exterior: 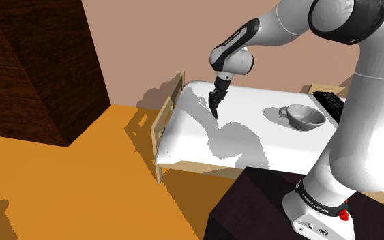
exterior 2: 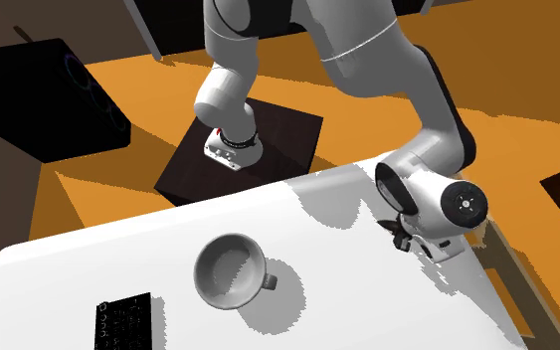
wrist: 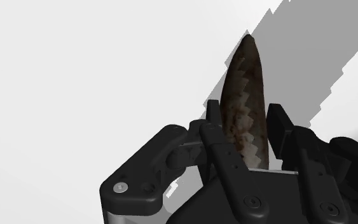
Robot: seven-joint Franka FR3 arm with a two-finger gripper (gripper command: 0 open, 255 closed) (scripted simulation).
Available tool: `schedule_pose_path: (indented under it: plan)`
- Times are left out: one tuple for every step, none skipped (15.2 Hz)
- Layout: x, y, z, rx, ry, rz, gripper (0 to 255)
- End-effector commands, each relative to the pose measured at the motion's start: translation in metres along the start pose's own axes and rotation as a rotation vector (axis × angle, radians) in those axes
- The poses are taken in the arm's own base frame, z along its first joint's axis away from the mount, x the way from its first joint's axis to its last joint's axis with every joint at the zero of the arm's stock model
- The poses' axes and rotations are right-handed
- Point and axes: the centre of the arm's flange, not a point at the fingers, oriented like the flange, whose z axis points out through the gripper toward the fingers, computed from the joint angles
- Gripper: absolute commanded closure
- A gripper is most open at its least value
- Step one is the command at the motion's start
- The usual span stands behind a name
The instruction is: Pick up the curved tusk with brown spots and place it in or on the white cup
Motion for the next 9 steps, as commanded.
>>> schedule_pose_path:
  plan:
    - [0.001,-0.002,-0.011,0.000,0.000,0.000,255]
    - [0.002,-0.003,-0.016,0.000,0.000,0.000,255]
    - [0.003,-0.004,-0.021,0.000,0.000,0.000,255]
    - [0.003,-0.005,-0.026,0.000,0.000,0.000,255]
    - [0.004,-0.006,-0.031,0.000,0.000,0.000,255]
    - [0.004,-0.007,-0.037,0.000,0.000,0.000,255]
    - [0.005,-0.008,-0.042,0.000,0.000,0.000,255]
    - [0.005,-0.009,-0.047,0.000,0.000,0.000,255]
    - [0.006,-0.010,-0.052,0.000,0.000,0.000,255]
